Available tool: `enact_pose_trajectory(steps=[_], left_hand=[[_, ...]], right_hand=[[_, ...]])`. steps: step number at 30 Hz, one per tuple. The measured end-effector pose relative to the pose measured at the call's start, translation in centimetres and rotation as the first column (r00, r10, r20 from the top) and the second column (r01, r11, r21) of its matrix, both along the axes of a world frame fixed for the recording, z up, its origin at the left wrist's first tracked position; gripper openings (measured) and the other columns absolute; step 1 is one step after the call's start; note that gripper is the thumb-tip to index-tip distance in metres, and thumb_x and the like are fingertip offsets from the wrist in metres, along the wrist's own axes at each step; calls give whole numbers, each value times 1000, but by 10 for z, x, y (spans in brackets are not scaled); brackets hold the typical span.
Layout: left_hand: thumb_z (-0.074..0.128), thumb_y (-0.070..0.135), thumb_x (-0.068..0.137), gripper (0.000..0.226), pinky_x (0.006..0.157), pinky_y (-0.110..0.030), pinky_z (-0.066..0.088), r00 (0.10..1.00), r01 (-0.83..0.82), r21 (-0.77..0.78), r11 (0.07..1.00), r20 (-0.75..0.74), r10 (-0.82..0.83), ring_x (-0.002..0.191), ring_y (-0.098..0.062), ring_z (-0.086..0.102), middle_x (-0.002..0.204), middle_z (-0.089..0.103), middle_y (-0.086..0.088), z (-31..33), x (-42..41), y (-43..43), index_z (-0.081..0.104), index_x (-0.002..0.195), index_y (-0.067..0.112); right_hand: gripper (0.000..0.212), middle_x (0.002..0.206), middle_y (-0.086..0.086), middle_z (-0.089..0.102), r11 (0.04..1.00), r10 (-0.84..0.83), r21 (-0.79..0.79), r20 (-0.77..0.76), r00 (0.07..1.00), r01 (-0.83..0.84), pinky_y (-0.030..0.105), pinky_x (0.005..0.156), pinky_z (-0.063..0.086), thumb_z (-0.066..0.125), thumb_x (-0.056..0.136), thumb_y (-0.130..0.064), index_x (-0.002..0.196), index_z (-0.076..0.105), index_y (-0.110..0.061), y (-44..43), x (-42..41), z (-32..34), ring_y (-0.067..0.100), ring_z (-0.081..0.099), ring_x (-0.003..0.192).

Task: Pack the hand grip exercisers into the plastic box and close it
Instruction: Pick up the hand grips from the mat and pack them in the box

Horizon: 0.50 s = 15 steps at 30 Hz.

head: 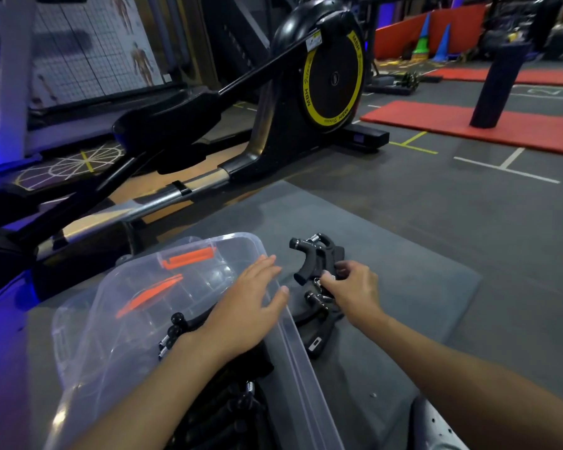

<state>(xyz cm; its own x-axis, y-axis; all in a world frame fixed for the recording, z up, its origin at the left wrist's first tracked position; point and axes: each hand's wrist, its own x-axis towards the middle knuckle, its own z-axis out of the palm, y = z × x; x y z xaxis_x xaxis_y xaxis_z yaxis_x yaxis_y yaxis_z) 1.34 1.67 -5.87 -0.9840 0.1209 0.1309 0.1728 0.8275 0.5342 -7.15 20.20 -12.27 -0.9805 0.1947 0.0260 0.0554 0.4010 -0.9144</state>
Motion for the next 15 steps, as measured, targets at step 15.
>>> enact_pose_trajectory(steps=[15], left_hand=[[68, 15, 89, 26, 82, -35, 59, 942, -128, 526, 841, -202, 269, 82, -12, 71, 102, 66, 3, 87, 7, -4, 59, 111, 26]], right_hand=[[15, 64, 3, 70, 916, 279, -277, -87, 956, -292, 30, 47, 47, 69, 83, -23, 95, 71, -14, -16, 87, 114, 20, 56, 46]])
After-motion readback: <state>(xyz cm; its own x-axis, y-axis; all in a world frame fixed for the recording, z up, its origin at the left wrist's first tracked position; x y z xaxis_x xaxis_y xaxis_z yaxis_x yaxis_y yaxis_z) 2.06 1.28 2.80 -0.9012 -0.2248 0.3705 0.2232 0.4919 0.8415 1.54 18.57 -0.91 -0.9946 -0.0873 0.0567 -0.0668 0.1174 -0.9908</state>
